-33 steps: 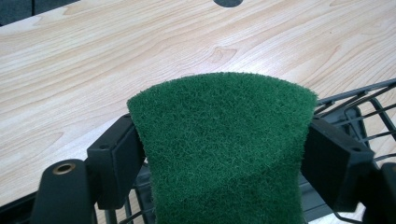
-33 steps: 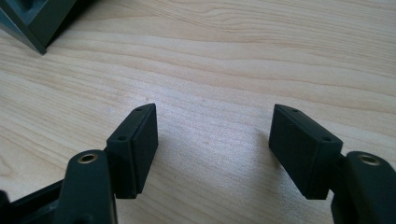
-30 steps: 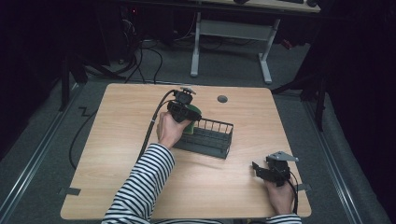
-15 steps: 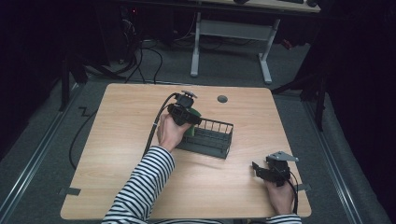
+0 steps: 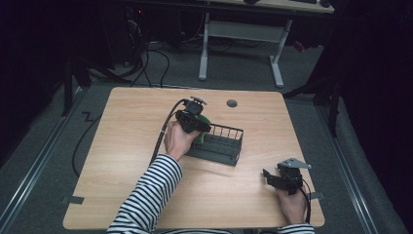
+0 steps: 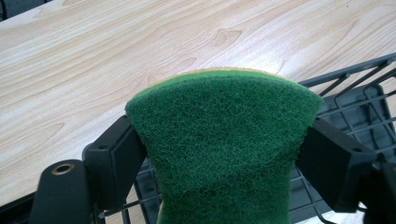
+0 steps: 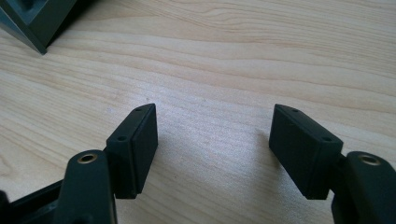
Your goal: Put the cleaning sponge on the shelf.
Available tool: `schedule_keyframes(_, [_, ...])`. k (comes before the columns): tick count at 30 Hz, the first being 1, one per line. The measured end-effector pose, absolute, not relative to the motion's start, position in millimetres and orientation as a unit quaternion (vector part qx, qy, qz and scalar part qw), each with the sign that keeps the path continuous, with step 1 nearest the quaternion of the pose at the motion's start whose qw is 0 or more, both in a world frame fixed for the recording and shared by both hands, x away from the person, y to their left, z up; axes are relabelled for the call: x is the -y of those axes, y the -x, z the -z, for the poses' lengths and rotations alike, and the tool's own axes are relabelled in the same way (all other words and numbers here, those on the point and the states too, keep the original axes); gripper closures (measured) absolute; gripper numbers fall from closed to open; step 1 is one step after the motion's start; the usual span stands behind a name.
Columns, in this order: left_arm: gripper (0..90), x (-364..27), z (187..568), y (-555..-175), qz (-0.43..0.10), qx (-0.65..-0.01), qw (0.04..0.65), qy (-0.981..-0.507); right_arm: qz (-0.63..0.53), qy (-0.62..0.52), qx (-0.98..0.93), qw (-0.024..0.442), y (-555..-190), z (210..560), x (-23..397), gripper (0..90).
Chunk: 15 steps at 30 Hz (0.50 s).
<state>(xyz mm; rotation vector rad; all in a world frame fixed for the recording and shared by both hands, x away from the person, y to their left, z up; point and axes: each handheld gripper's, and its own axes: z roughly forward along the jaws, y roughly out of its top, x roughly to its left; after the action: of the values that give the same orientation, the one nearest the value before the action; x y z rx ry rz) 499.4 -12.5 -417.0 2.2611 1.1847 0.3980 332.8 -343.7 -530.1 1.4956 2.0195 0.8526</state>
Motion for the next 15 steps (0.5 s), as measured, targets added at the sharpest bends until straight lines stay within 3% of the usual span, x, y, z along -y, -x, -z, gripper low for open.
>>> schedule_keyframes(15, [22.5,11.6,421.0,-494.6,-0.146,-0.438,0.272,-0.845,-0.312,-0.547,-0.738,0.241,-332.8,530.1,343.6,32.6])
